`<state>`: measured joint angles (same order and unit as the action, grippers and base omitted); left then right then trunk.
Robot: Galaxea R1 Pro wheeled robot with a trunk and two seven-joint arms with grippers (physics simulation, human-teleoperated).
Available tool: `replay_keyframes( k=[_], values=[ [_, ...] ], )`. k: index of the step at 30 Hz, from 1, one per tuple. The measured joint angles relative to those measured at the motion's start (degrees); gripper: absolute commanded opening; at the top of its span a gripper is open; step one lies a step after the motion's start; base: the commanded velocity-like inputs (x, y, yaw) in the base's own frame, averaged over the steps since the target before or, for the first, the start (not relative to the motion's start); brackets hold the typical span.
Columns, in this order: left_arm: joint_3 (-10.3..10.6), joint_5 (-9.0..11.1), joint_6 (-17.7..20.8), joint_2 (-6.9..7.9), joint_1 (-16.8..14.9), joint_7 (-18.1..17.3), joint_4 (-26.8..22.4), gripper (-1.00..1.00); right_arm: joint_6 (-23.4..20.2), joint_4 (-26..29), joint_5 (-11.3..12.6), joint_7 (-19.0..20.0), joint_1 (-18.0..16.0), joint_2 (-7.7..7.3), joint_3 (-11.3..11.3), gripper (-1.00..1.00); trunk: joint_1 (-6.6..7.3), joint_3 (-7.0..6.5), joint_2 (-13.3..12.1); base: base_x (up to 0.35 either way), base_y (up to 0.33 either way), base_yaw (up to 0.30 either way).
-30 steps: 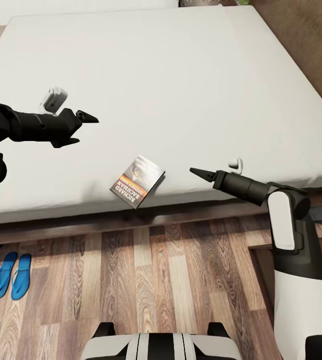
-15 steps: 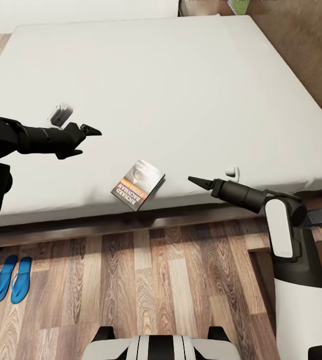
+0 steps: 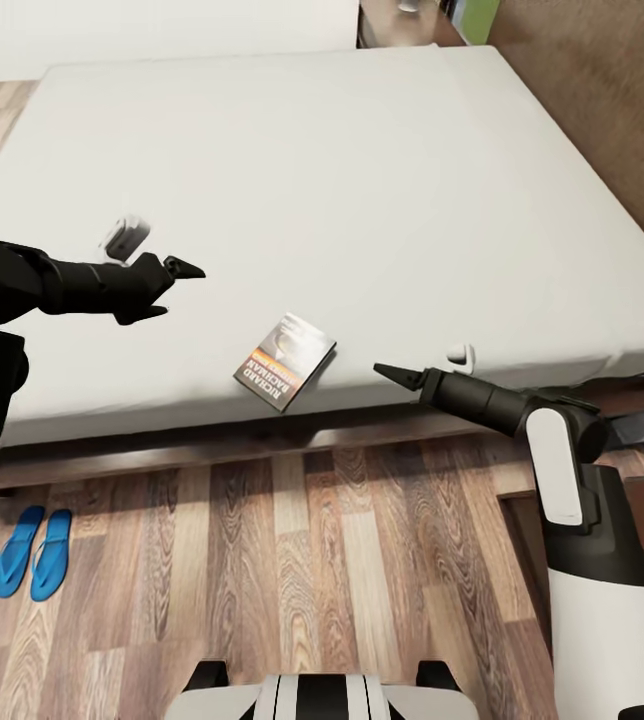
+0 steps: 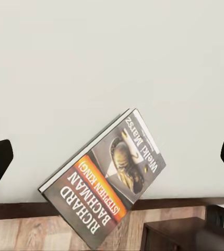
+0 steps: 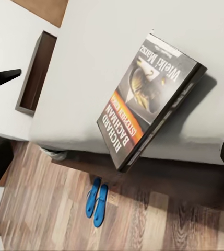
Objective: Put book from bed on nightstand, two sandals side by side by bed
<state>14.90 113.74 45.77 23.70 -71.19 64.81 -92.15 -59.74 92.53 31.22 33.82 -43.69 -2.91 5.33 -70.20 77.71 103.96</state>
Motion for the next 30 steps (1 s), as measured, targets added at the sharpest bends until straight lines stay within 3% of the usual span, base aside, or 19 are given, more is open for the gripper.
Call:
replay_keyframes(
  k=[8, 17, 25, 30],
  values=[
    [0.0, 0.0, 0.0, 0.02, 0.1, 0.0, 0.0, 1.00, 0.0, 0.0, 0.0, 0.0, 1.5, 0.04, 0.0, 1.00, 0.02, -0.75, 0.0, -0.106, 0.139, 0.000],
    [-0.1, 0.0, 0.1, 0.08, 0.4, -0.1, 0.0, 1.00, 0.0, 0.0, 0.0, 0.1, 5.4, 0.09, 0.0, 1.00, 0.02, -1.59, 0.0, -0.012, 0.019, 0.000],
    [0.0, 0.1, 0.1, 0.21, 2.6, -0.1, 0.0, 1.00, 0.0, 0.0, 0.0, 0.1, 7.6, 0.09, 0.1, 1.00, 0.02, -2.33, 0.0, -0.002, 0.002, 0.000],
    [1.2, 0.1, 0.2, 0.13, 4.9, -0.2, -0.1, 1.00, 0.0, 0.0, -0.1, 0.1, 9.4, 0.15, 0.3, 1.00, 0.02, -2.80, 0.0, 0.000, 0.000, 0.000]
  ],
)
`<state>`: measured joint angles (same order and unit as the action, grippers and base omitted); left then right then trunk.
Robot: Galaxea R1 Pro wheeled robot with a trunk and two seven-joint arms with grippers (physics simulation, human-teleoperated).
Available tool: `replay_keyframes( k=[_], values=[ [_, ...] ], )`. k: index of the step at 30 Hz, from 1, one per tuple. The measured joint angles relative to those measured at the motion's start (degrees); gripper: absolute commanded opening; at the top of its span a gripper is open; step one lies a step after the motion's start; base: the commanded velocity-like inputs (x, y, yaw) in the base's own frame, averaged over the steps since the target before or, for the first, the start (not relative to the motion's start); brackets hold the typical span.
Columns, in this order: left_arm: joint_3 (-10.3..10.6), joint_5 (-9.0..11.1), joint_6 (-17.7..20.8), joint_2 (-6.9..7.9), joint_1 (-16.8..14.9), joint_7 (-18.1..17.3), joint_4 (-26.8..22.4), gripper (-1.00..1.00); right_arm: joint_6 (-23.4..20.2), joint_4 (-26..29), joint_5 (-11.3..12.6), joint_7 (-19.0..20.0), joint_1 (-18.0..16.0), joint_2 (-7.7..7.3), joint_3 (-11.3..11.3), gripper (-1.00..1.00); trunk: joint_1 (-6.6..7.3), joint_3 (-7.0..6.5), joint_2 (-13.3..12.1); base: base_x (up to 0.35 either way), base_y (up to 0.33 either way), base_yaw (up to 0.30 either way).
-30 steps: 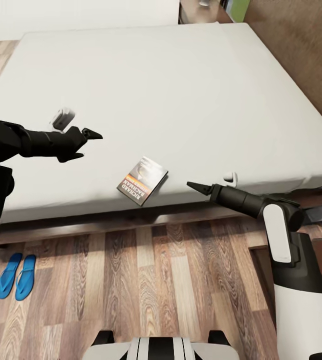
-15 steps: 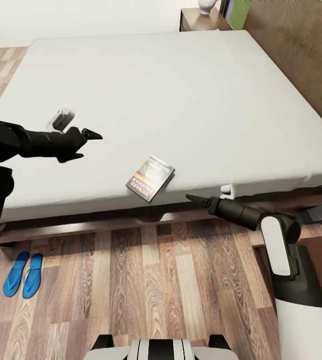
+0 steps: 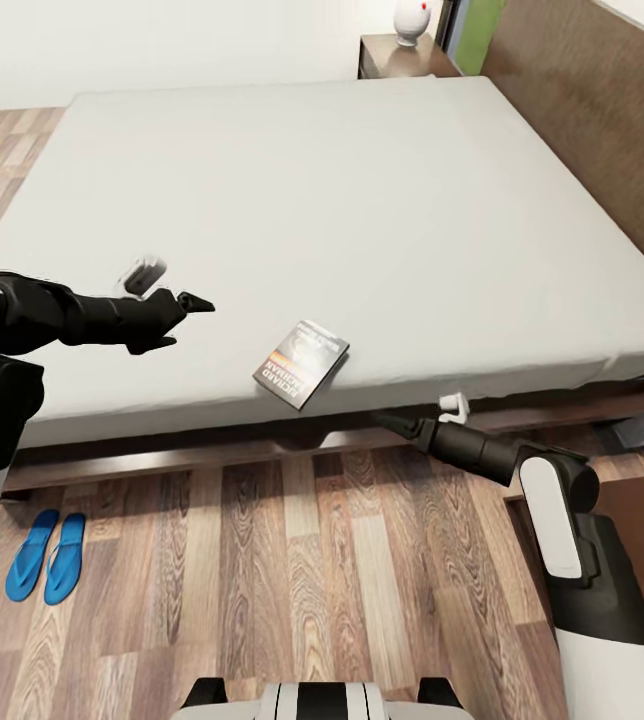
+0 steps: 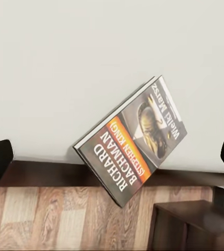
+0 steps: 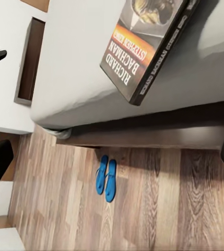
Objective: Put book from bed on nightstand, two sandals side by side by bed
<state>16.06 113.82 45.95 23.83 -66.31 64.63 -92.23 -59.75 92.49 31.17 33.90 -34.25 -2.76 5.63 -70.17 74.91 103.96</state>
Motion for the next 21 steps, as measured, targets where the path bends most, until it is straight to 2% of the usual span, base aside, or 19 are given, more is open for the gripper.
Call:
replay_keyframes(
  k=[8, 11, 21],
  values=[
    [1.0, 0.0, 0.0, 0.17, 3.1, 0.1, 0.0, 1.00, 0.0, -0.1, 0.0, 0.1, 2.3, 0.11, 0.2, 1.00, 0.00, -0.75, 0.0, 0.000, 0.000, 0.000],
    [1.4, -0.1, 0.0, 0.08, 5.9, 0.2, 0.0, 1.00, 0.0, -0.1, -0.1, 0.2, 4.0, 0.28, 0.1, 1.00, 0.00, -1.02, 0.0, 0.000, 0.000, 0.000],
    [1.6, -0.1, 0.0, -0.08, 9.2, 0.1, 0.0, 1.00, 0.0, -0.1, 0.0, 0.2, 4.8, 0.31, 0.4, 1.00, 0.00, -1.96, 0.0, 0.000, 0.000, 0.000]
  ],
)
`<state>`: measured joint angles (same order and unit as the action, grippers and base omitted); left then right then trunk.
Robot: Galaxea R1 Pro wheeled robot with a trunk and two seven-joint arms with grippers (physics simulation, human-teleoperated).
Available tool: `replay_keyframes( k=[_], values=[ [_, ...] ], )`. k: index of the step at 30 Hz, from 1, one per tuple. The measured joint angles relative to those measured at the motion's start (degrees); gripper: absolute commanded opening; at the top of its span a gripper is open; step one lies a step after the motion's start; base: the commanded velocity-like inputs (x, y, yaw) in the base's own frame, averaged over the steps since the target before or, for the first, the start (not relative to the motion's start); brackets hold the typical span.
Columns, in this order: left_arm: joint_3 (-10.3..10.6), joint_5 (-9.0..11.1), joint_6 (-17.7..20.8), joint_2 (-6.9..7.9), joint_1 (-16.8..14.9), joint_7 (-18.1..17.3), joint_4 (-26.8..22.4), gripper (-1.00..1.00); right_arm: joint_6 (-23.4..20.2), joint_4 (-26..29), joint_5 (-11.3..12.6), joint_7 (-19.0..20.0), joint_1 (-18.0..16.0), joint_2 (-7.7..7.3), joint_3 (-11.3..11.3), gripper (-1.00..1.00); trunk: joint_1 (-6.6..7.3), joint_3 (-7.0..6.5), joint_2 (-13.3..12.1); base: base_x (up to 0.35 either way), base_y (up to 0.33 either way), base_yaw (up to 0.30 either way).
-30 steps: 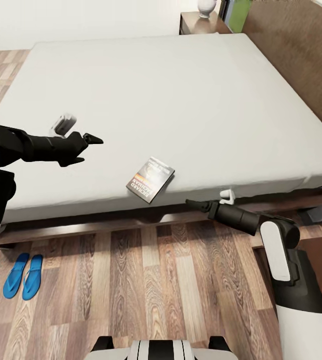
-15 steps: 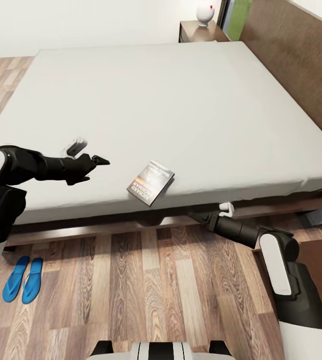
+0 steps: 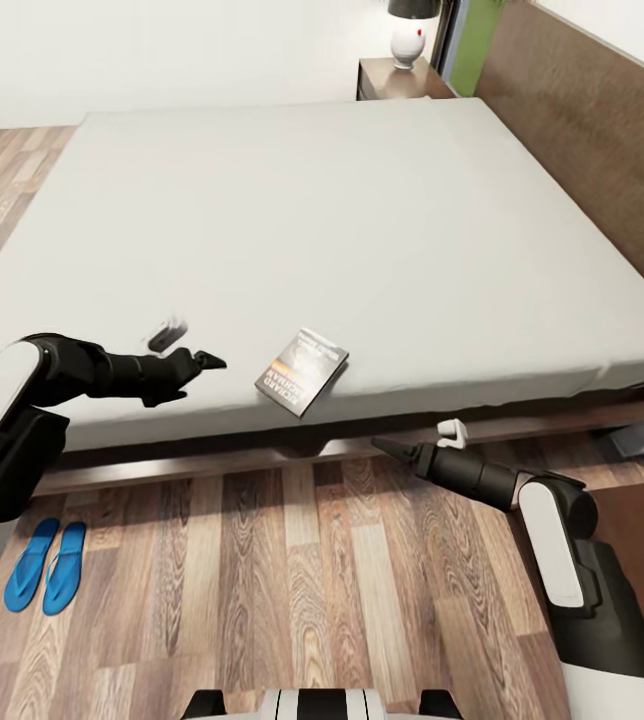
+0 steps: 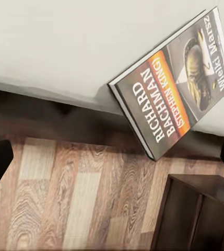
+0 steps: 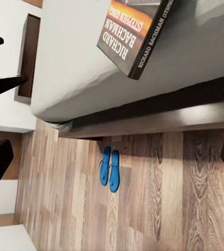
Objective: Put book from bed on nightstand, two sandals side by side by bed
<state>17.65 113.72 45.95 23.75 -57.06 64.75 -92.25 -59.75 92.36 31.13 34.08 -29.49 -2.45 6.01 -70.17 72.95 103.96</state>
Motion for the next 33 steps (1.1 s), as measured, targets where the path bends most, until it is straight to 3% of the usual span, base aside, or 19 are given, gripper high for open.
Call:
replay_keyframes(
  k=[23, 29, 30, 33],
  values=[
    [-0.5, 0.0, -0.1, 0.04, 5.0, -0.2, 0.0, 1.00, 0.0, -0.4, -0.1, -0.3, 0.2, 0.41, -0.4, 1.00, 0.00, -2.15, 0.0, 0.000, 0.000, 0.000],
    [-0.5, 0.0, -0.1, -0.30, 8.5, -0.2, 0.0, 1.00, 0.0, -1.8, -0.1, -0.4, 0.2, 0.48, -0.5, 1.00, 0.00, -2.71, 0.0, 0.000, 0.000, 0.000],
    [-0.5, -0.1, -0.1, -0.42, 11.5, -0.7, 0.0, 1.00, 0.0, -3.1, -0.1, -0.4, 0.1, 1.02, -0.5, 1.00, 0.00, -2.79, 0.0, 0.000, 0.000, 0.000],
    [-0.5, -0.1, -0.2, -0.46, 13.0, -1.0, 0.0, 1.00, 0.0, -3.5, -0.1, -0.4, 0.1, 1.49, -0.4, 1.00, 0.00, -3.08, 0.0, 0.000, 0.000, 0.000]
  ],
)
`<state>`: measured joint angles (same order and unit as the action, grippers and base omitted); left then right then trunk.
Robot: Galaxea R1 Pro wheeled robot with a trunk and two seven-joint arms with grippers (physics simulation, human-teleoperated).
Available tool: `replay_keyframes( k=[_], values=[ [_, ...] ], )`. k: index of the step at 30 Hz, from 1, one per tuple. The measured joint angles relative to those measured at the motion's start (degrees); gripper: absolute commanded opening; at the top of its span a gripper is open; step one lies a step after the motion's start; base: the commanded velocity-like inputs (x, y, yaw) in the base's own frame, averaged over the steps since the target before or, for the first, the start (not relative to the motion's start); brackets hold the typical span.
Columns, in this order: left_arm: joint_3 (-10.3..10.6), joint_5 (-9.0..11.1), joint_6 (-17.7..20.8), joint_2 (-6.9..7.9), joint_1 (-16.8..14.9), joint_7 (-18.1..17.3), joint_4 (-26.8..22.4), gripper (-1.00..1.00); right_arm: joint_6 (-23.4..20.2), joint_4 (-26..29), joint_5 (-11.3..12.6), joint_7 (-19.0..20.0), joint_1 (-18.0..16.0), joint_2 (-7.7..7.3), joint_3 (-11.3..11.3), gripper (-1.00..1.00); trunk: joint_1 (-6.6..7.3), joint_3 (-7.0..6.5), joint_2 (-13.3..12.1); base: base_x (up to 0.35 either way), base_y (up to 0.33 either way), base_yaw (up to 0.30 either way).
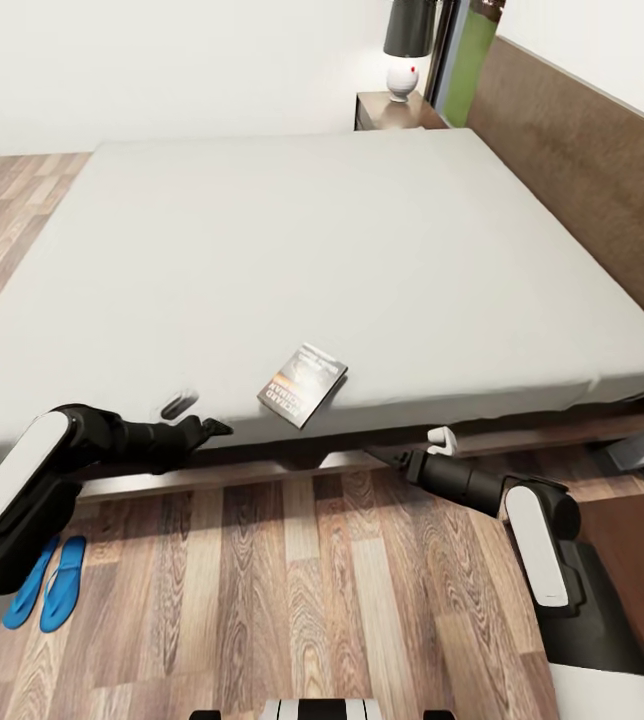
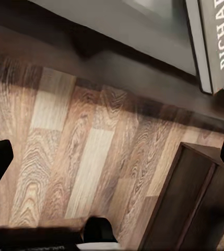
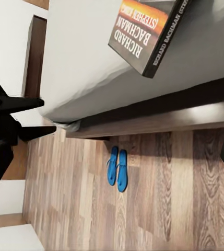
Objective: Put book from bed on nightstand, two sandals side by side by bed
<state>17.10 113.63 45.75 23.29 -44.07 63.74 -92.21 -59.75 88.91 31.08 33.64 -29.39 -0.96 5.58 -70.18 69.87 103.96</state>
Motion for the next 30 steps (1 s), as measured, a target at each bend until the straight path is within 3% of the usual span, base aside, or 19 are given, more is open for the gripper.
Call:
replay_keyframes(
  k=[13, 16, 17, 19, 25, 30],
  values=[
    [0.1, -2.1, -0.1, -0.12, 3.3, -0.4, 0.0, 1.00, 0.1, -0.5, -0.2, -0.1, 0.0, 1.64, 0.0, 1.00, 0.00, -1.21, 0.0, 0.000, 0.000, 0.000],
    [0.0, -2.2, -0.2, -0.13, 5.2, -0.4, 0.0, 1.00, 0.1, -1.8, -0.1, -0.2, 0.0, 1.83, 0.3, 1.00, 0.00, -1.49, 0.0, 0.000, 0.000, 0.000],
    [0.0, -2.2, -0.2, -0.13, 6.4, -0.4, 0.0, 1.00, 0.2, -5.5, -0.3, -0.2, -0.3, 1.85, 0.4, 1.00, 0.00, -1.58, 0.0, 0.000, 0.000, 0.000],
    [0.0, -2.2, -0.3, -0.14, 7.0, -0.5, 0.0, 1.00, 0.1, -6.9, 0.0, -0.2, -0.4, 1.87, 0.5, 1.00, 0.00, -1.77, 0.0, 0.000, 0.000, 0.000],
    [0.0, -2.3, -0.4, -0.13, 8.6, -0.7, 0.1, 1.00, 0.1, -8.7, 0.1, -0.2, -0.5, 2.05, 0.5, 1.00, 0.00, -2.33, 0.0, 0.000, 0.000, 0.000],
    [-0.1, -2.4, -0.5, -0.12, 12.0, -1.2, 0.1, 1.00, 1.0, -9.6, 0.1, -0.2, -0.5, 2.28, 0.6, 1.00, 0.00, -2.80, 0.0, 0.000, 0.000, 0.000]
  ],
)
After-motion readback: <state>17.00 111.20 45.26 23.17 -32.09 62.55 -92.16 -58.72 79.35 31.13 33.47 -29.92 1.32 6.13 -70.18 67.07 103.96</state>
